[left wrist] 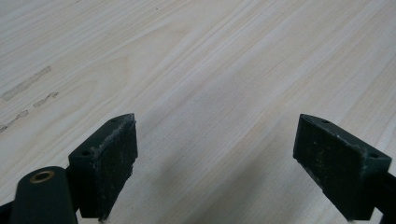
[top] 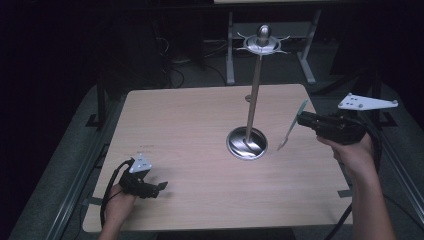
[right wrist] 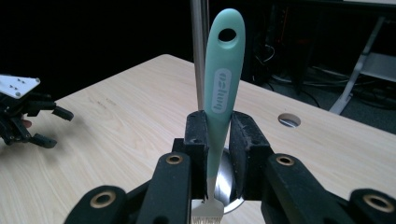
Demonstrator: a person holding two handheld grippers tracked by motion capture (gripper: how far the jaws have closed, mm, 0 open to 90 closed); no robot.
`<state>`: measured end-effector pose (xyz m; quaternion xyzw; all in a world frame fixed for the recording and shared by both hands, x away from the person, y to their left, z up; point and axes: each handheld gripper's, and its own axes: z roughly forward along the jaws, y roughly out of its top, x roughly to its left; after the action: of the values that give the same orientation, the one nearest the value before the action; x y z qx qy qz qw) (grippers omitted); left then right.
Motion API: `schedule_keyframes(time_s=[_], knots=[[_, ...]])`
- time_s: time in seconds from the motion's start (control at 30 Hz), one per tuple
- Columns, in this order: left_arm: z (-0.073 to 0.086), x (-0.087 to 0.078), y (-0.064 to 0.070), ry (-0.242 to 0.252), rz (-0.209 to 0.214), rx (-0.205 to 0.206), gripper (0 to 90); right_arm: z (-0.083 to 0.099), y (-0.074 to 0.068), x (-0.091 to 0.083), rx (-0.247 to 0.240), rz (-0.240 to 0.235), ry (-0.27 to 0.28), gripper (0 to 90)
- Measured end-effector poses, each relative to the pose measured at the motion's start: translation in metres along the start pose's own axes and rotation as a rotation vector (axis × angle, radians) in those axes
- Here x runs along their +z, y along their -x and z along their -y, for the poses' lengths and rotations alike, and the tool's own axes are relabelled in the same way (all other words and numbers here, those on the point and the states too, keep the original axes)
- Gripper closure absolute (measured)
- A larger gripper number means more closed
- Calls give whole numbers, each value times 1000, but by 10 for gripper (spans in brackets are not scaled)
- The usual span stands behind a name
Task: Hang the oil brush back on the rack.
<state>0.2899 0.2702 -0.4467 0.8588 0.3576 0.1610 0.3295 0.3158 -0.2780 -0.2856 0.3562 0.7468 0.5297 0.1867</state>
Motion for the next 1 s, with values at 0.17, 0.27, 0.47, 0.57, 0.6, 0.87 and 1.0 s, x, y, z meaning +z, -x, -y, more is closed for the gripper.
schedule_keyframes(time_s=[0.17, 0.27, 0.47, 0.57, 0.6, 0.87, 1.0], knots=[[0, 0, -1, -2, -2, 8, 134, -9, 0, -1, -8, -4, 21, 771], [0, 0, -1, -2, -3, 8, 134, -15, -1, -1, -12, -3, 29, 771], [0, 0, -1, -1, -2, 6, 134, -28, -3, -3, -28, -4, 42, 771], [0, 0, 0, -1, -1, 6, 134, -35, -3, -4, -33, -2, 51, 771], [0, 0, 0, -1, -2, 7, 134, -37, -3, -4, -29, -5, 56, 771], [0, 0, 0, 0, -1, 6, 134, -57, -4, -6, -48, -12, 81, 771], [0, 0, 0, -1, 1, -1, 134, -68, -5, -6, -57, -21, 86, 771]])
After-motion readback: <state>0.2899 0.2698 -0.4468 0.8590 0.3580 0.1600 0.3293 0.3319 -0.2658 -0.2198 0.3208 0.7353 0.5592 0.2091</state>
